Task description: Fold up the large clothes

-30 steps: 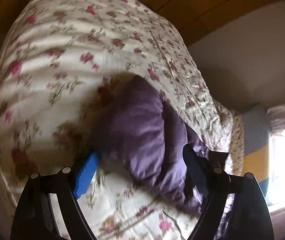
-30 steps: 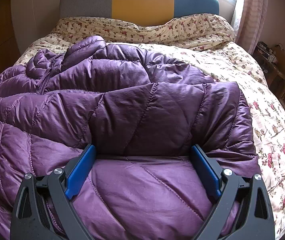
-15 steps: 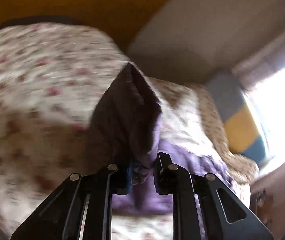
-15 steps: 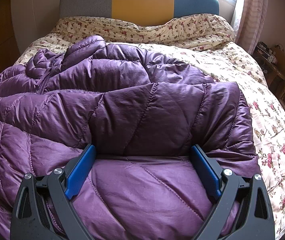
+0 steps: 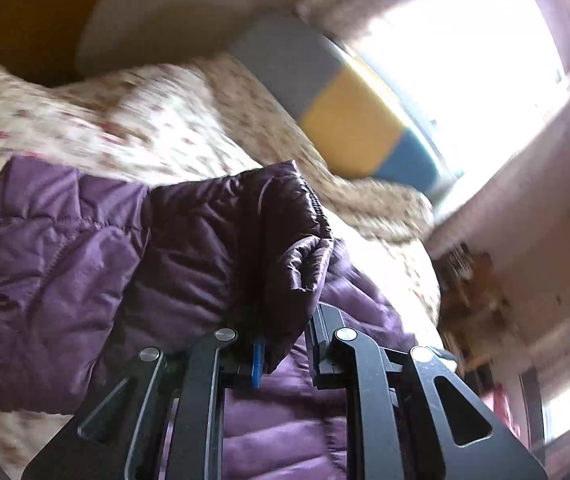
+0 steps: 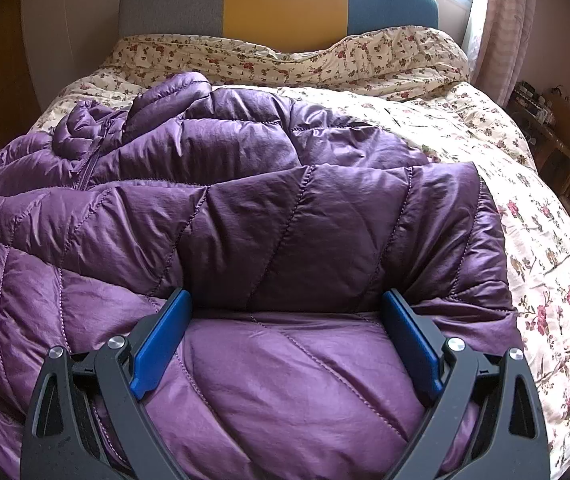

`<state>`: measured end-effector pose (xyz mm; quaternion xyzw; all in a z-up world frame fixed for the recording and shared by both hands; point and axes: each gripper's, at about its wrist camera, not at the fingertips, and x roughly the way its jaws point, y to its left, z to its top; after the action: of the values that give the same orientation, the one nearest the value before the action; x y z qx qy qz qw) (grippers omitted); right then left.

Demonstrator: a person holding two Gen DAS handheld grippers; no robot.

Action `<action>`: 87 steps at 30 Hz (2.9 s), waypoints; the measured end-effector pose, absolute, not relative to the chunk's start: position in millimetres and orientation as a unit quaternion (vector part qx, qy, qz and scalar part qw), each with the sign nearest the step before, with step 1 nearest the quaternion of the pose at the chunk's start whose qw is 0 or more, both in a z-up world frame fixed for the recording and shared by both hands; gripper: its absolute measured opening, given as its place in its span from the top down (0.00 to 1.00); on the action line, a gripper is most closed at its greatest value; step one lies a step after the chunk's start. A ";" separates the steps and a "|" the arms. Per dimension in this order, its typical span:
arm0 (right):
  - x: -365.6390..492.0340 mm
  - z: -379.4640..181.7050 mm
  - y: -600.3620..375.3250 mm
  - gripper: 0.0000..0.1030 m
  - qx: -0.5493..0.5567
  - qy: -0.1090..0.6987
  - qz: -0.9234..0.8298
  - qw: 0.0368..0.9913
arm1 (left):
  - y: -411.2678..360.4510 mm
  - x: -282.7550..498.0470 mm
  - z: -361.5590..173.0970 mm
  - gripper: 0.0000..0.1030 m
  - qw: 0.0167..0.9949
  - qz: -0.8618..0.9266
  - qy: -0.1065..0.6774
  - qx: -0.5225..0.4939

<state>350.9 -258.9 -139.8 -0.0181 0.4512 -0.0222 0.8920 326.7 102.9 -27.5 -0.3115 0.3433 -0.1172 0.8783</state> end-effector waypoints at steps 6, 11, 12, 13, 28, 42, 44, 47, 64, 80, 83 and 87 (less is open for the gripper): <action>351.7 -140.2 -259.3 0.08 -0.015 0.451 -0.021 0.892 | 41.0 358.9 -37.9 0.84 0.862 -0.181 0.368 -0.298; 352.4 -140.6 -258.9 0.08 -0.013 0.451 -0.021 0.892 | 9.8 374.3 -49.0 0.84 0.846 -0.220 0.383 -0.298; 352.0 -140.4 -259.4 0.08 -0.014 0.451 -0.021 0.892 | 5.6 376.6 -52.0 0.84 0.842 -0.230 0.385 -0.301; 352.3 -140.5 -259.3 0.08 -0.013 0.451 -0.021 0.892 | -2.2 378.9 -54.7 0.84 0.838 -0.238 0.387 -0.303; 352.5 -141.3 -260.3 0.08 -0.013 0.451 -0.020 0.892 | -42.1 389.0 -72.0 0.43 0.803 -0.318 0.409 -0.297; 339.8 -110.5 -262.7 0.37 -0.041 0.434 -0.052 0.899 | 36.1 349.5 -71.9 0.43 0.860 -0.195 0.394 -0.260; 334.8 -100.9 -267.6 0.39 -0.040 0.428 -0.066 0.901 | 45.0 344.7 -71.6 0.43 0.864 -0.182 0.389 -0.261; 329.2 -82.4 -277.0 0.41 -0.001 0.417 -0.069 0.906 | 58.2 337.0 -70.6 0.43 0.868 -0.169 0.384 -0.266; 352.4 -91.7 -216.9 0.96 0.044 0.478 0.052 0.876 | 120.7 315.7 -66.3 0.43 0.890 -0.098 0.360 -0.261; 336.3 -114.4 -267.0 0.98 -0.027 0.476 -0.048 0.878 | 122.0 352.8 -93.8 0.43 0.891 -0.050 0.400 -0.210; 335.7 -122.6 -271.9 0.99 -0.022 0.473 -0.049 0.880 | 118.0 358.8 -114.5 0.46 0.883 -0.042 0.427 -0.192; 334.2 -129.7 -275.3 1.00 -0.020 0.464 -0.053 0.884 | 109.6 354.2 -122.0 0.46 0.892 -0.029 0.419 -0.165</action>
<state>334.2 -275.3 -129.7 -0.0196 0.4641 -0.0531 0.8840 354.2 109.6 -122.0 -0.1650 0.4193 -0.0288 0.8923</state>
